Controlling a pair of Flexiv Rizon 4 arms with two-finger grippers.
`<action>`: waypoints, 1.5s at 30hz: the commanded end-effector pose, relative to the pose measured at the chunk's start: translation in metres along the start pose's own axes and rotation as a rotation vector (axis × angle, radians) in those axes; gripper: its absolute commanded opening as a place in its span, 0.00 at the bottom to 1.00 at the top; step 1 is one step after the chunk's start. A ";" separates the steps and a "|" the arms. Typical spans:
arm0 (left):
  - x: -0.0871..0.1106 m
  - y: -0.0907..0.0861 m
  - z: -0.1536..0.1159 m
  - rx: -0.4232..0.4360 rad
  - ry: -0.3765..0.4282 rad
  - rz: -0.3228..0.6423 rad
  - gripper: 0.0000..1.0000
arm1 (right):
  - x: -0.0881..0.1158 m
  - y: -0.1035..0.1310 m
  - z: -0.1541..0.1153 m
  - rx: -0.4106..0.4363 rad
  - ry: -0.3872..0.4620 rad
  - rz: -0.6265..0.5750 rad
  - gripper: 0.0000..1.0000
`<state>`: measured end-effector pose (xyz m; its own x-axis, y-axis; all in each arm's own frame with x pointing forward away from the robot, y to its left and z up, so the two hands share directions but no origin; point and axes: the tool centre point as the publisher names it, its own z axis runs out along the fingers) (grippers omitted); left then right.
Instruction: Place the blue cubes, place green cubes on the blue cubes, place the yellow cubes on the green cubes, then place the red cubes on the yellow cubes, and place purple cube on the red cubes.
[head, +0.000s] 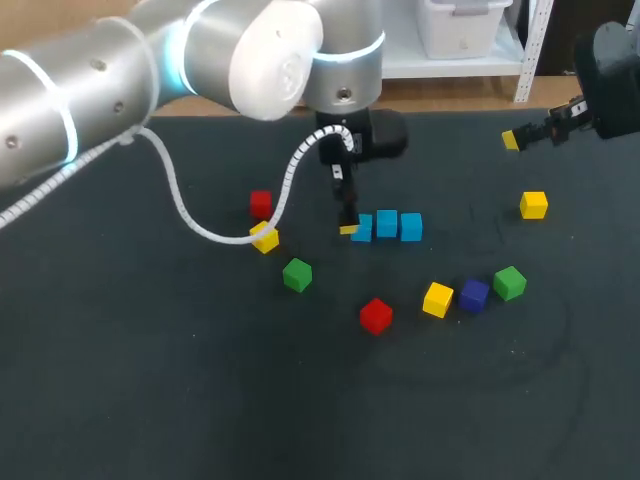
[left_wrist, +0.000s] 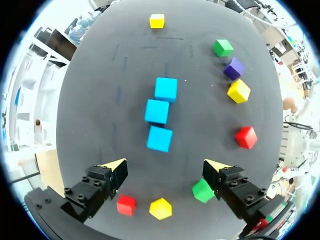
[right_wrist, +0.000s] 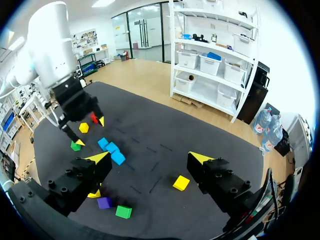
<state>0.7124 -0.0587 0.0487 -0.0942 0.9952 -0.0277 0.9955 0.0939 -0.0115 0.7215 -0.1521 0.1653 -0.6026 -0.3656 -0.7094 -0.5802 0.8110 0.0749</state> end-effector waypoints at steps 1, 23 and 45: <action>0.023 -0.021 -0.011 -0.058 -0.010 -0.020 1.00 | 0.001 0.002 0.000 0.008 -0.002 0.000 1.00; 0.093 -0.039 0.017 -0.028 0.050 -0.325 1.00 | 0.001 0.002 0.000 0.008 -0.002 0.000 1.00; 0.083 -0.089 0.041 0.003 0.017 -0.485 1.00 | 0.001 0.002 0.000 0.008 -0.002 0.000 1.00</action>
<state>0.6210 0.0087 0.0063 -0.5412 0.8407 0.0175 0.8402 0.5414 -0.0301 0.7215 -0.1520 0.1653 -0.6026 -0.3657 -0.7094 -0.5803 0.8110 0.0749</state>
